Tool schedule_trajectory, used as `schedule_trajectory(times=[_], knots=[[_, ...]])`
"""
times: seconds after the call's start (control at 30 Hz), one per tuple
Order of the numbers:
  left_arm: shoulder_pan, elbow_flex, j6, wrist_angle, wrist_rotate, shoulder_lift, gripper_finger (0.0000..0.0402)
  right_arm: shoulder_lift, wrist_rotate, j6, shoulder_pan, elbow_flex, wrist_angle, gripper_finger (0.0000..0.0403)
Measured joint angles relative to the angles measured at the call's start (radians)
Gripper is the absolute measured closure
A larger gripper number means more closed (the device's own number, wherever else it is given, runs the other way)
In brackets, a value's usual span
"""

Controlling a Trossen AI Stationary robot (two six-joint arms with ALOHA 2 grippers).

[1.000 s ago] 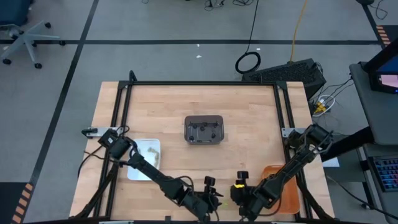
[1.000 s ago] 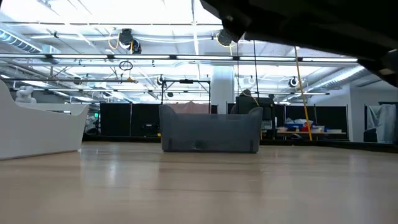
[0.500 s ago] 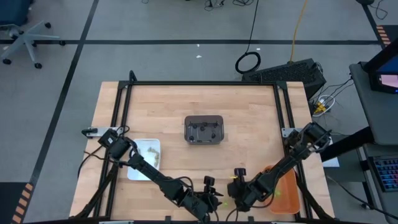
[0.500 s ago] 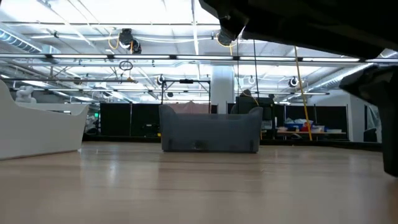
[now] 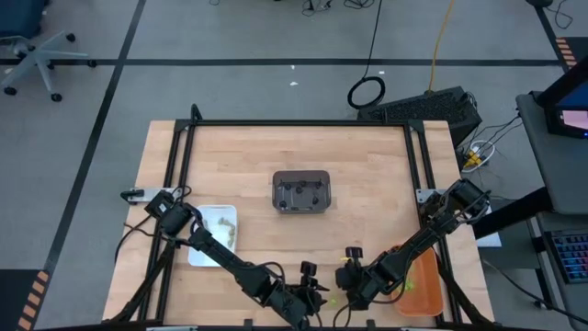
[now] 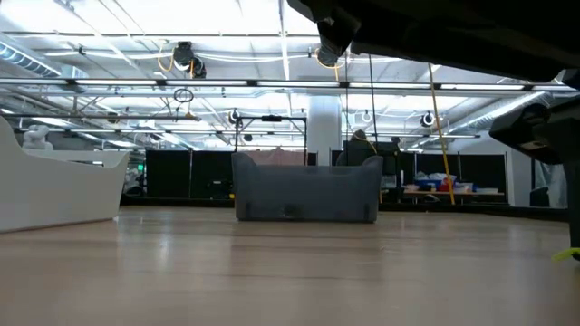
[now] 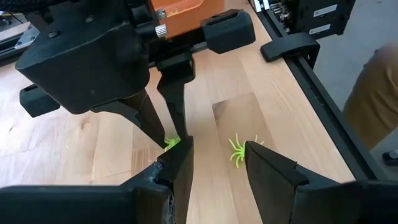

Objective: Sort Halloween decoration
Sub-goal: Put the green spider toy into the orange bin

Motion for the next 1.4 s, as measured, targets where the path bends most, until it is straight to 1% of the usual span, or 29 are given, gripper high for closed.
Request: schedule_trajectory(times=[0.1, 0.23, 0.4, 0.5, 0.57, 0.77, 0.93, 1.07, 1.27, 1.37, 1.4], knots=[[0.000, 0.000, 0.000, 0.000, 0.000, 0.000, 0.0252, 0.000, -0.001, -0.022, 0.000, 0.000, 0.000, 0.0356], [0.000, 0.000, 0.000, 0.000, 0.000, 0.000, 0.0252, -0.004, -0.005, -0.044, 0.000, -0.001, -0.001, 0.0379], [0.000, 0.000, -0.003, 0.000, 0.000, 0.000, 0.0252, -0.038, -0.023, -0.065, 0.007, -0.005, -0.017, 0.0399], [-0.004, 0.000, -0.003, 0.000, -0.001, 0.000, 0.0252, -0.069, -0.016, -0.074, 0.024, -0.005, -0.012, 0.0402], [-0.008, 0.000, -0.003, -0.001, -0.003, 0.000, 0.0252, -0.078, 0.008, -0.073, 0.044, -0.005, -0.011, 0.0402], [-0.015, 0.000, -0.010, 0.000, -0.006, 0.000, 0.0252, -0.078, 0.184, -0.025, 0.115, -0.005, 0.015, 0.0403], [-0.012, 0.000, -0.010, 0.000, -0.008, 0.000, 0.0252, -0.078, 0.303, -0.079, 0.143, -0.003, 0.094, 0.0403], [-0.012, 0.000, -0.002, 0.000, -0.020, 0.000, 0.0252, -0.084, 0.339, -0.119, 0.148, -0.003, 0.097, 0.0403], [-0.013, 0.000, 0.001, -0.016, -0.067, 0.000, 0.0252, -0.129, 0.338, -0.152, 0.150, -0.003, 0.082, 0.0403], [-0.013, 0.000, -0.063, -0.076, -0.109, -0.006, 0.0252, -0.162, 0.349, -0.175, 0.163, -0.003, 0.082, 0.0403], [-0.014, 0.000, -0.087, -0.105, -0.127, -0.011, 0.0252, -0.171, 0.366, -0.182, 0.171, -0.003, 0.082, 0.0403]])
